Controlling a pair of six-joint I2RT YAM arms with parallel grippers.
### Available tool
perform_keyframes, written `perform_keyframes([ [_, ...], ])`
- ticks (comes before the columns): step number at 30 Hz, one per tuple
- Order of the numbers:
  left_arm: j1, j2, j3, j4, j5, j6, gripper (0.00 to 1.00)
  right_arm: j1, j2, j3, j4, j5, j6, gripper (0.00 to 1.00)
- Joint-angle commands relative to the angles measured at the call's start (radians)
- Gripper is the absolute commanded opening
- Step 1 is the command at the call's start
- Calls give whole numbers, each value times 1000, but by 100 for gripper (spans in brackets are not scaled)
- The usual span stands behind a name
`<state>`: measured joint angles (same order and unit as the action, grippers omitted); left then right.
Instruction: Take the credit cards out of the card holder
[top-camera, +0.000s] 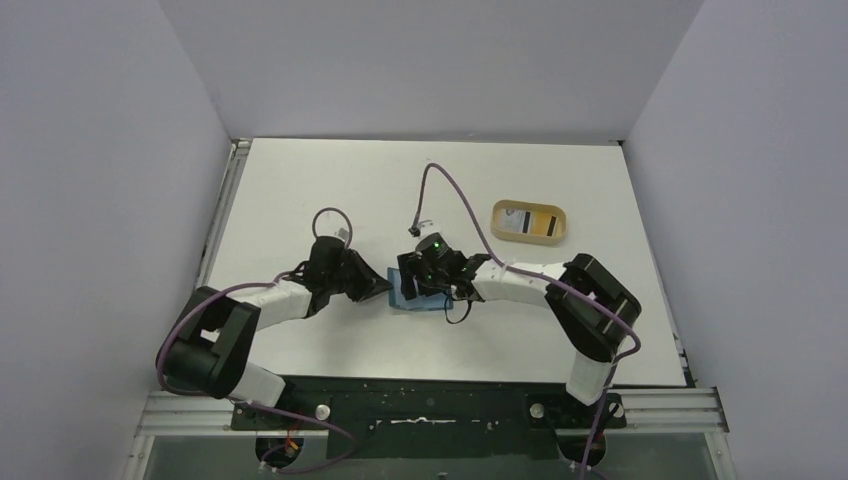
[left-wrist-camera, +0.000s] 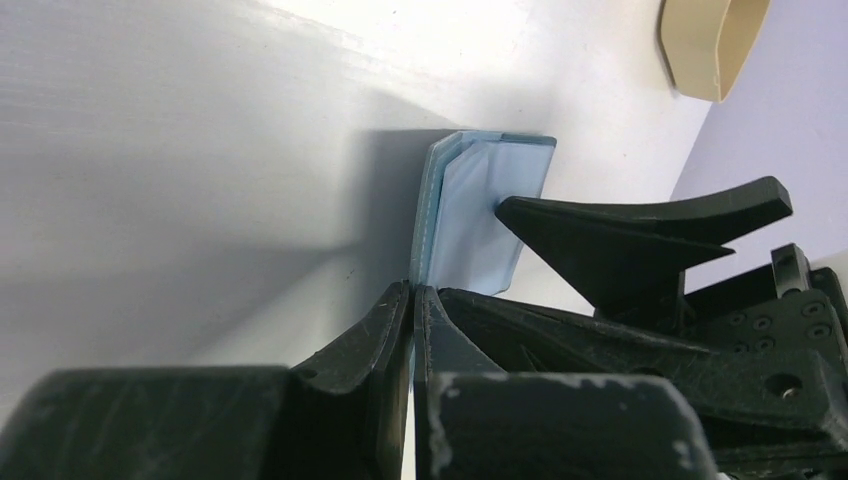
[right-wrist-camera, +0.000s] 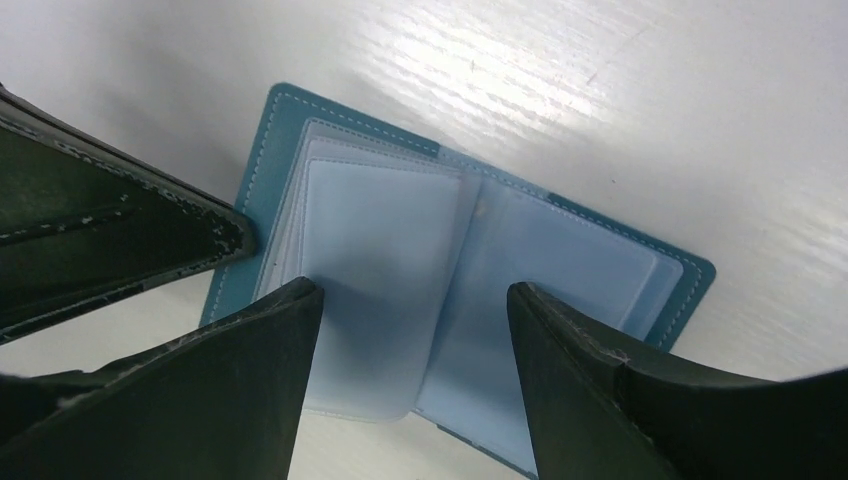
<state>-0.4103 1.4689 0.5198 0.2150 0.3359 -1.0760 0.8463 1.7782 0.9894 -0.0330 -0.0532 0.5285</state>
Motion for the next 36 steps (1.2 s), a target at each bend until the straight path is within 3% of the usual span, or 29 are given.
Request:
perform_keyframes([
  [1, 2, -24, 46, 14, 3, 22, 0, 41, 20, 53, -168, 144, -71, 69],
  [9, 4, -52, 69, -40, -8, 52, 0, 56, 9, 41, -269, 262, -134, 70],
  [19, -23, -130, 211, -338, -102, 211, 0, -55, -155, 3, -410, 377, -175, 74],
  [24, -84, -132, 293, -461, -187, 277, 0, -99, -295, -6, -378, 285, -199, 77],
  [29, -123, -109, 319, -489, -228, 294, 0, -70, -365, -1, -266, 50, -219, 78],
  [36, -133, -65, 276, -440, -232, 274, 0, 9, -211, 61, -158, -27, -173, 79],
])
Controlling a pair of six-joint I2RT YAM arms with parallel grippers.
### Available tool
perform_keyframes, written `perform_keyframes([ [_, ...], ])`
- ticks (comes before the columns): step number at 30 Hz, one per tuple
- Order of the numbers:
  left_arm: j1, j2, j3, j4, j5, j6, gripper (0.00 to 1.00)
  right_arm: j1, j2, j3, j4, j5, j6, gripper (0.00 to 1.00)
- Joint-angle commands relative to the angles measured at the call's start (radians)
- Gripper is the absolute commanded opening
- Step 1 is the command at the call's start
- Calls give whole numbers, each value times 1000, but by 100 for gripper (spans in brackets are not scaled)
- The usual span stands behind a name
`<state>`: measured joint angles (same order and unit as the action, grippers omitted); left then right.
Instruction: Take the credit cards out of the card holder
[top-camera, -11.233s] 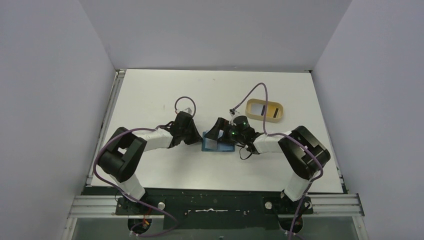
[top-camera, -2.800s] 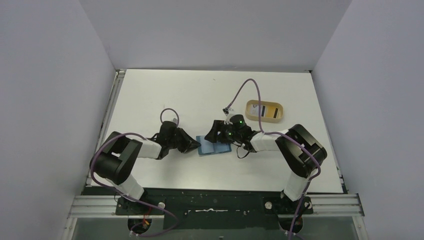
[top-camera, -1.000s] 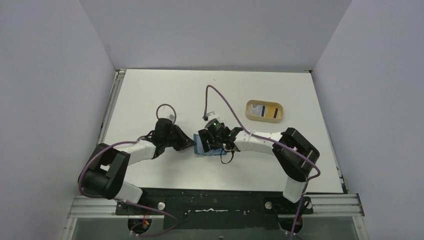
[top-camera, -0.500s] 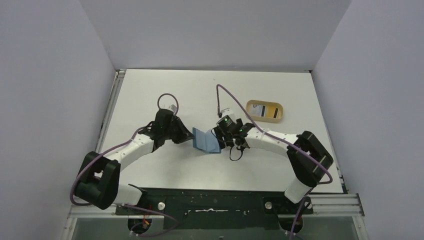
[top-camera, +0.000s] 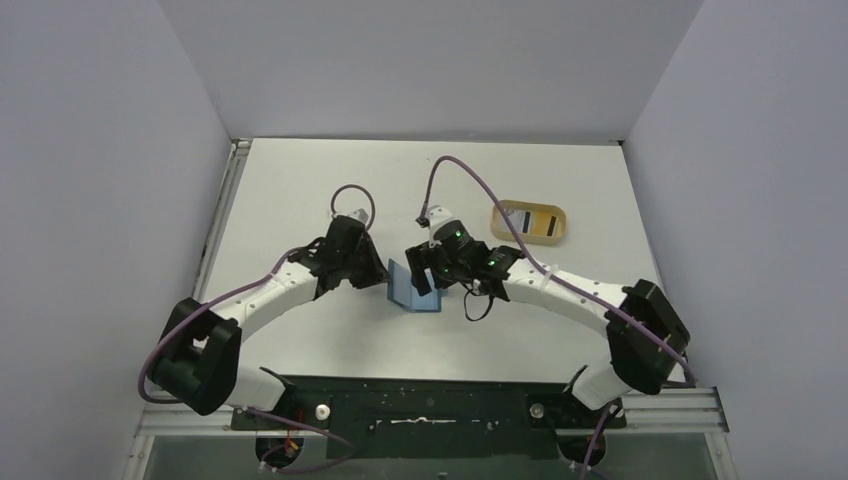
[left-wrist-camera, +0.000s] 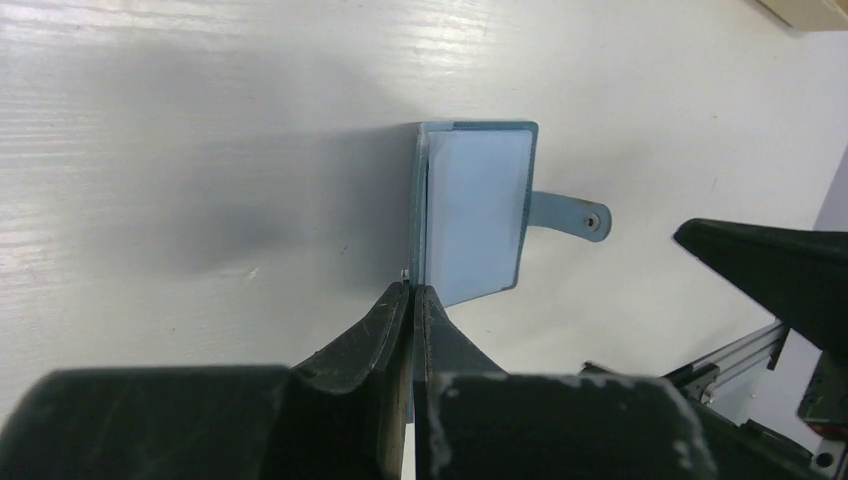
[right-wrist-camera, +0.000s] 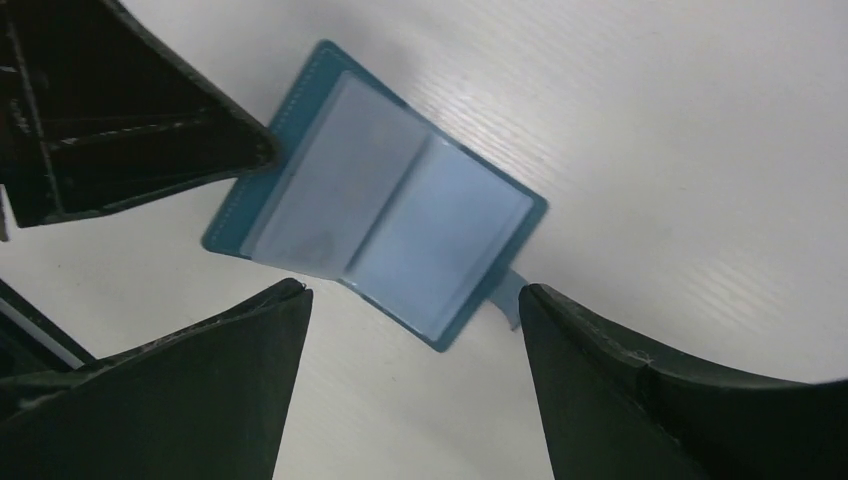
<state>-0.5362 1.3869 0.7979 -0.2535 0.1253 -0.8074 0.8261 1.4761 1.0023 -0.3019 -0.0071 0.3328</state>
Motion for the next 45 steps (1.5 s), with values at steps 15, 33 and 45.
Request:
perform_keyframes([
  [15, -7, 50, -72, 95, -4, -20, 0, 42, 307, 115, 258, -156, 75, 79],
  [33, 27, 19, -120, 117, 16, -24, 0, 72, 307, 22, 98, 3, -26, 80],
  [45, 27, 21, -113, 115, 11, -9, 0, -16, 89, 13, -125, 365, -64, 80],
])
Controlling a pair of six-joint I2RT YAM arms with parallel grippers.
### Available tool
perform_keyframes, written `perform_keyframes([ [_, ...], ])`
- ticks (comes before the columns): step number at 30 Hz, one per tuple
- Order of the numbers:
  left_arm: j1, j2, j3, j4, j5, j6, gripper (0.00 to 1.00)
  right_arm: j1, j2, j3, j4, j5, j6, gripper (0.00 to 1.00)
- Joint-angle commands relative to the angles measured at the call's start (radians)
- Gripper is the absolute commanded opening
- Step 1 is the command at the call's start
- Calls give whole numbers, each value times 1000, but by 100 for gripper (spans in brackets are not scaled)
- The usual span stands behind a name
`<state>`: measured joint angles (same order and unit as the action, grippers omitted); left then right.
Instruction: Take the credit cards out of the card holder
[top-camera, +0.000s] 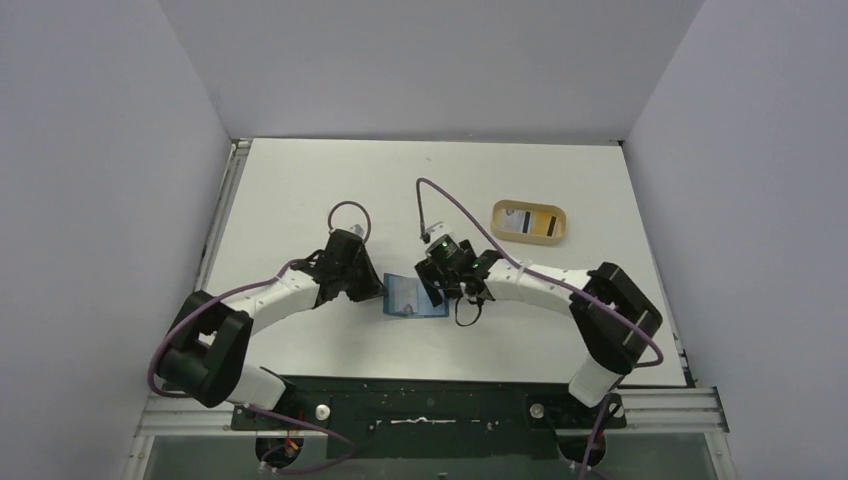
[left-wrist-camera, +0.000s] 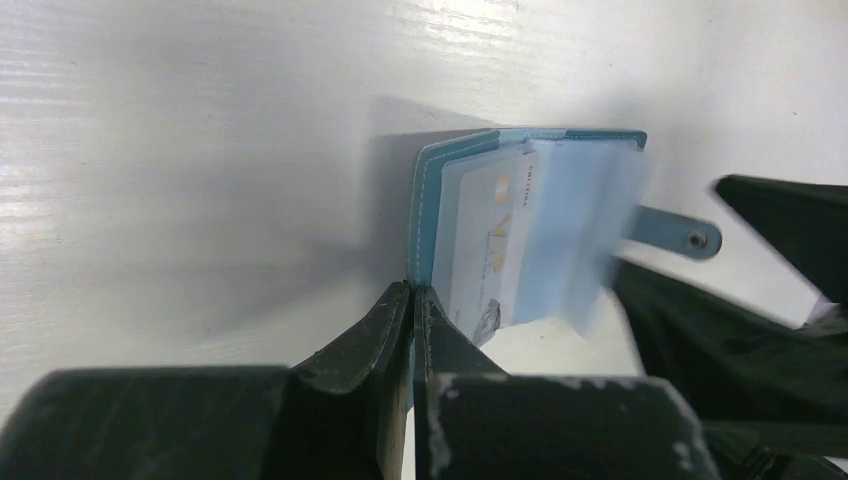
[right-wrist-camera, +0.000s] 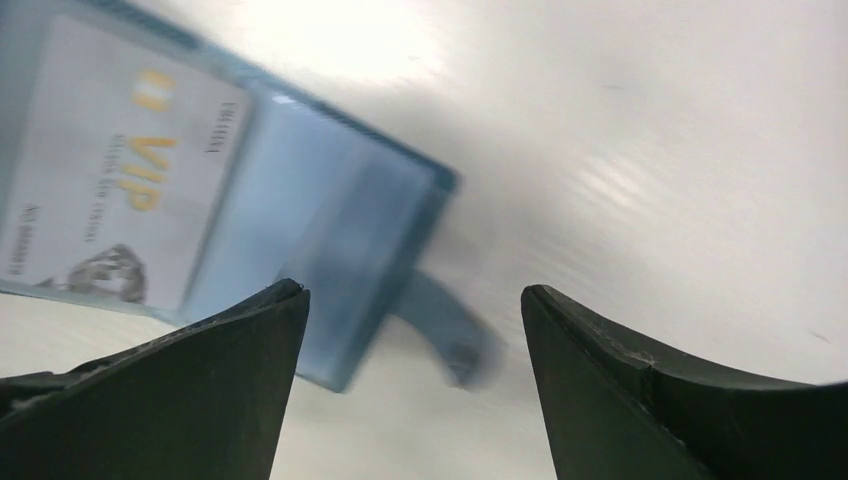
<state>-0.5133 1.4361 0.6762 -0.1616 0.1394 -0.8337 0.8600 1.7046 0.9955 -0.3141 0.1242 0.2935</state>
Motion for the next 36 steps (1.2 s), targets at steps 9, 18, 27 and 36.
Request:
perform_keyframes([
  [9, -2, -13, 7, 19, -30, 29, 0, -86, -350, 71, -26, -21, -24, 83],
  [18, -11, 30, 17, -6, -81, 51, 0, -66, -172, -52, 598, -673, 350, 83],
  [27, -7, 11, 42, -55, -88, 48, 0, -2, -20, -26, 789, -839, 447, 83],
  [36, 16, -131, 112, -175, -75, 39, 0, -40, -154, -209, 600, -353, 295, 84],
])
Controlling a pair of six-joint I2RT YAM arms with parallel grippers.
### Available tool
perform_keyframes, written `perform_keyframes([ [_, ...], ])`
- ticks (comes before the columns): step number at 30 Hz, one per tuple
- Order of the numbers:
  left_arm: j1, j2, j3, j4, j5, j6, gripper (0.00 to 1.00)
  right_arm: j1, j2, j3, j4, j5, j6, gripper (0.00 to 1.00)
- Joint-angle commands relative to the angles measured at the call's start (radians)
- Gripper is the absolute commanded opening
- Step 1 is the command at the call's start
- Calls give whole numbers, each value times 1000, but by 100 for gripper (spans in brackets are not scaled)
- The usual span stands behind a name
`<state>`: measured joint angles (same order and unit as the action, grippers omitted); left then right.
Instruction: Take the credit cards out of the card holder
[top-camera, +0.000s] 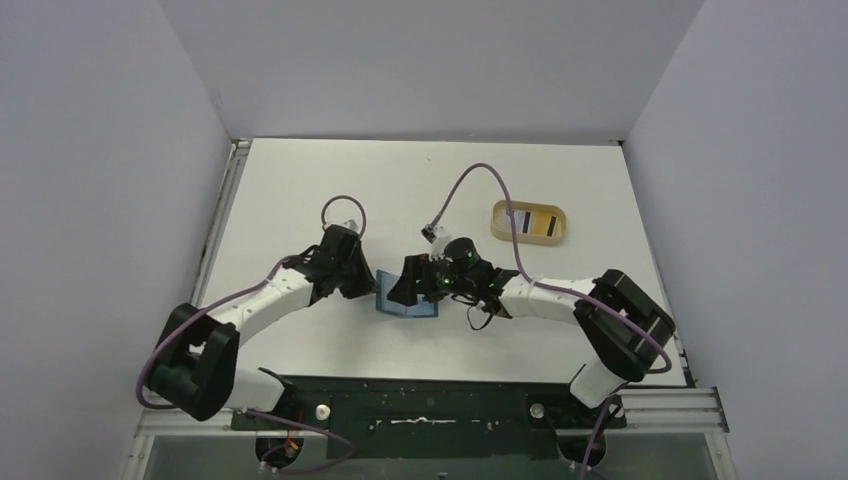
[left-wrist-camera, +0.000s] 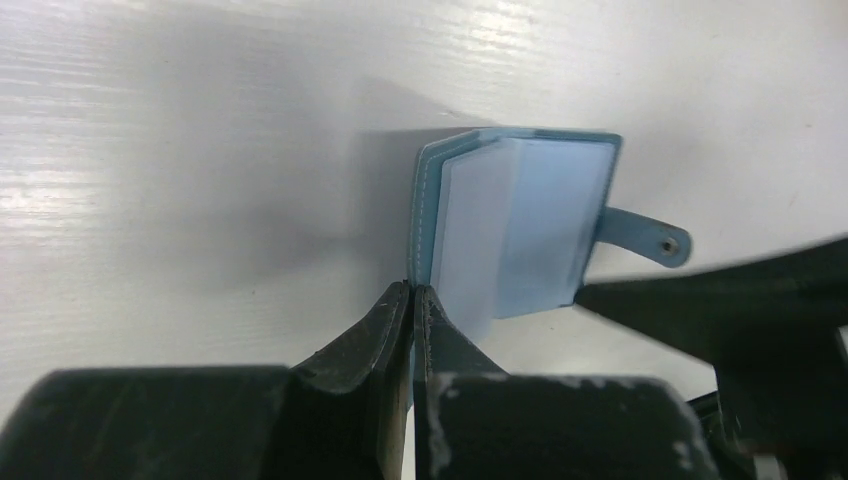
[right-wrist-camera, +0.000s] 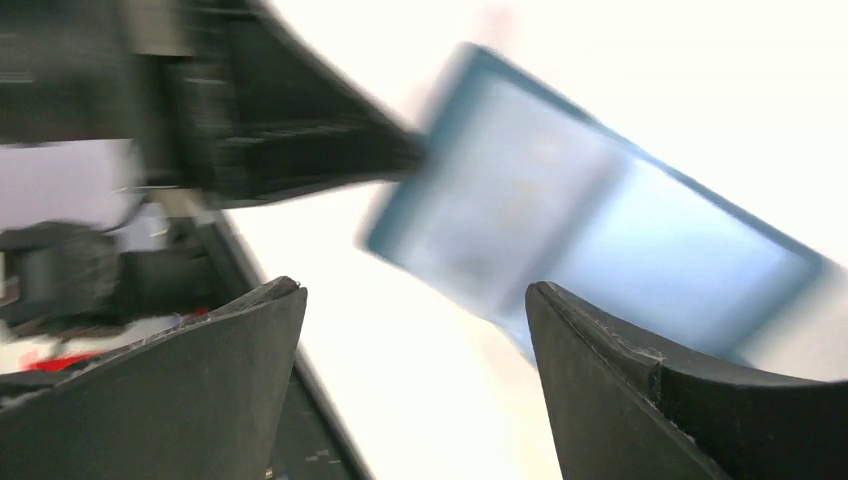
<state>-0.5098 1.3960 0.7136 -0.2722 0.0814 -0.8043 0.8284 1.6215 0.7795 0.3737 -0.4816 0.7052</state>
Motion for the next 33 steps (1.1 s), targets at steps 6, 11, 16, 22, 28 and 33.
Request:
perform_keyframes([
  [6, 11, -82, 74, -62, -10, 3, 0, 73, 15, 128, -231, 314, -223, 84],
  [11, 6, -55, 52, -40, 0, -4, 0, 117, 63, 183, -257, 355, -251, 84],
  [16, 5, -55, 48, -47, -7, 2, 0, 129, 97, 203, -268, 380, -260, 84],
  [22, 8, -52, 25, -46, -15, 5, 0, 130, 44, 177, -311, 473, -269, 84],
  [28, 8, -34, 18, -42, -16, 17, 0, 130, -141, 159, -440, 752, -308, 85],
  [33, 7, -10, 0, -17, -19, 19, 0, 116, -216, 159, -406, 705, -312, 87],
])
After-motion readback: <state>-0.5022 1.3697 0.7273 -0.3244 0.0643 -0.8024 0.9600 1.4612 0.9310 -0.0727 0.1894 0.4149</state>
